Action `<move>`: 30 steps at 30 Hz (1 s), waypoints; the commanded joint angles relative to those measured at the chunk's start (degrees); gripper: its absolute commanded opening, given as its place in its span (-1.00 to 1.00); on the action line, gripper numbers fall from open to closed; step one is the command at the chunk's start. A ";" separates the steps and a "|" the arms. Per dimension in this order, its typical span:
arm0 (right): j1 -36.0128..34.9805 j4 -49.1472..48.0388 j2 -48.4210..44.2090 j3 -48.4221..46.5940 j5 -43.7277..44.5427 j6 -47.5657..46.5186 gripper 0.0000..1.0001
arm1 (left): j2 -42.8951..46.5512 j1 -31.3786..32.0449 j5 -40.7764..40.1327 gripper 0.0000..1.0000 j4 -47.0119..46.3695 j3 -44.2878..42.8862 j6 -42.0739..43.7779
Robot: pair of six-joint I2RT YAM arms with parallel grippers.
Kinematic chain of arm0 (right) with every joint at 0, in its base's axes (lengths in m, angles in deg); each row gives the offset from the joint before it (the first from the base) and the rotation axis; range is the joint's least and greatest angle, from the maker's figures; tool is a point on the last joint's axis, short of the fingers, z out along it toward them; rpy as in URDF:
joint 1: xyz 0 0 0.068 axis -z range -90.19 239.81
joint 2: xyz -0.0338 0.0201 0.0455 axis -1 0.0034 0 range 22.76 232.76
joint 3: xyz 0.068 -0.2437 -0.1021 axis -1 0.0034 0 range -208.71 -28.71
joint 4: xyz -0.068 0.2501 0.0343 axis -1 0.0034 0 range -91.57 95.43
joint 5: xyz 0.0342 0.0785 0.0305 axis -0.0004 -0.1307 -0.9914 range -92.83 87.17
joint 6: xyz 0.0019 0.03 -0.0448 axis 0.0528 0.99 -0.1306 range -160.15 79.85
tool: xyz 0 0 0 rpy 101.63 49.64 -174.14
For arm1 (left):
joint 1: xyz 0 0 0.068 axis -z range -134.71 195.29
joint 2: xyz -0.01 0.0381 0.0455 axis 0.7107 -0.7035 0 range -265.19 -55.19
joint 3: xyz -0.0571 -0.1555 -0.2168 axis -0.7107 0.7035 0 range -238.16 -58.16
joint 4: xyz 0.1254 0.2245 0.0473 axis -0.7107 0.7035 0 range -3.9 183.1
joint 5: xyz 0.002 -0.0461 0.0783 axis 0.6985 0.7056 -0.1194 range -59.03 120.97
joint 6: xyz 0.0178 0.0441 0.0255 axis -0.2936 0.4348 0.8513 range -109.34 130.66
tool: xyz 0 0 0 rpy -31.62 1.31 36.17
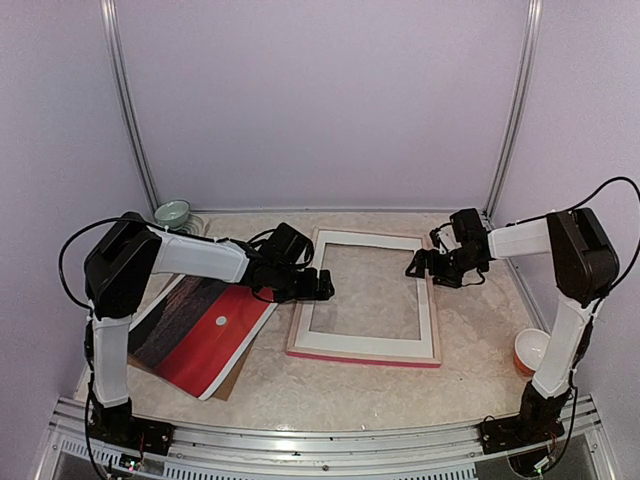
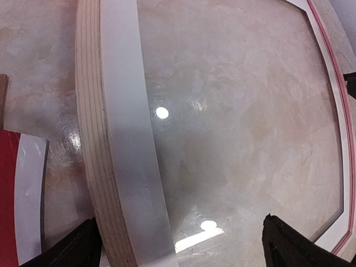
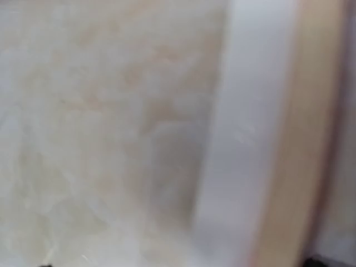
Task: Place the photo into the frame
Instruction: Adjust the frame body at the center of the board.
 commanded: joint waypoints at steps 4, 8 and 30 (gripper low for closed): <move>0.47 -0.38 5.46 -7.03 -3.99 0.33 0.95 | 1.12 1.21 2.26 0.98 -2.47 0.51 -1.49; 0.58 1.04 6.97 -11.17 -1.08 -0.29 0.96 | 0.86 1.37 2.55 0.98 -2.84 0.32 -1.51; -7.45 8.45 -21.75 -8.07 28.17 -2.10 0.98 | 27.51 -1.96 -17.23 0.98 2.37 13.23 1.21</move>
